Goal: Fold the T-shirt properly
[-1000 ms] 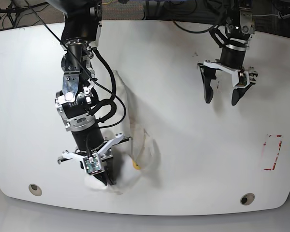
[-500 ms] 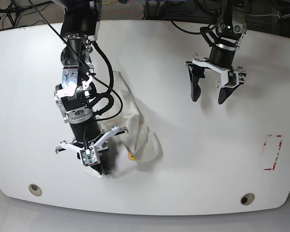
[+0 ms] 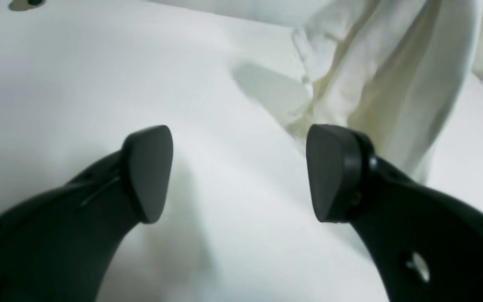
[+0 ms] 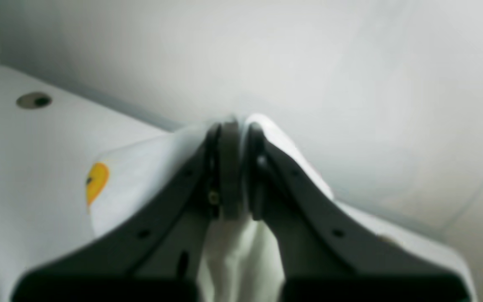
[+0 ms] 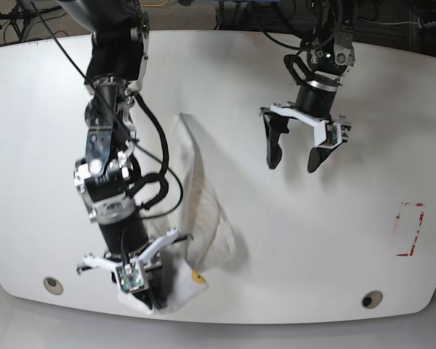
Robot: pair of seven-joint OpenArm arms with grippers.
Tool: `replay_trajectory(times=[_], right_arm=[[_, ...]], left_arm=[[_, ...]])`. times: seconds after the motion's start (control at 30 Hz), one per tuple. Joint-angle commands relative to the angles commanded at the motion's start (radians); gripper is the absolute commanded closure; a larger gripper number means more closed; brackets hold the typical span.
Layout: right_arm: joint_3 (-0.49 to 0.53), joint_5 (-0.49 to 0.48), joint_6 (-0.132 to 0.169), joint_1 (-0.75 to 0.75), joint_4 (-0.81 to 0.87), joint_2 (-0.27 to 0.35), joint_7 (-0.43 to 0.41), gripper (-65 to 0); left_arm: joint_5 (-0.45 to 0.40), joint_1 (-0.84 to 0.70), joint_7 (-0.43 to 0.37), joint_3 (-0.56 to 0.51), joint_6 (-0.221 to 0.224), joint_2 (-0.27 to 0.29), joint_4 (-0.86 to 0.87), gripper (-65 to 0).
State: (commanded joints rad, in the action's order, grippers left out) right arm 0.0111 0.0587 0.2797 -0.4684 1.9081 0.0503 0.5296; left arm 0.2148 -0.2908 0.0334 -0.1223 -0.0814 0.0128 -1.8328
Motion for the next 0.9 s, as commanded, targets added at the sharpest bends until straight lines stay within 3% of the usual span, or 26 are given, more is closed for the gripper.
replay_trajectory(times=[0.57, 0.63, 0.9], right_arm=[[0.028, -0.002, -0.003, -0.160, -0.063, 0.024, 0.002, -0.5], [0.042, -0.001, -0.005, -0.190, -0.060, 0.044, 0.004, -0.2], [0.045, -0.003, -0.003, -0.201, 0.001, 0.060, 0.009, -0.4]], left_arm=[[0.000, 0.152, -0.001, -0.130, 0.002, -0.001, 0.142, -46.3], [0.000, 0.169, 0.006, -0.184, 0.001, 0.002, 0.195, -46.5], [0.002, 0.188, 0.012, -0.225, -0.002, 0.006, 0.249, -46.3]])
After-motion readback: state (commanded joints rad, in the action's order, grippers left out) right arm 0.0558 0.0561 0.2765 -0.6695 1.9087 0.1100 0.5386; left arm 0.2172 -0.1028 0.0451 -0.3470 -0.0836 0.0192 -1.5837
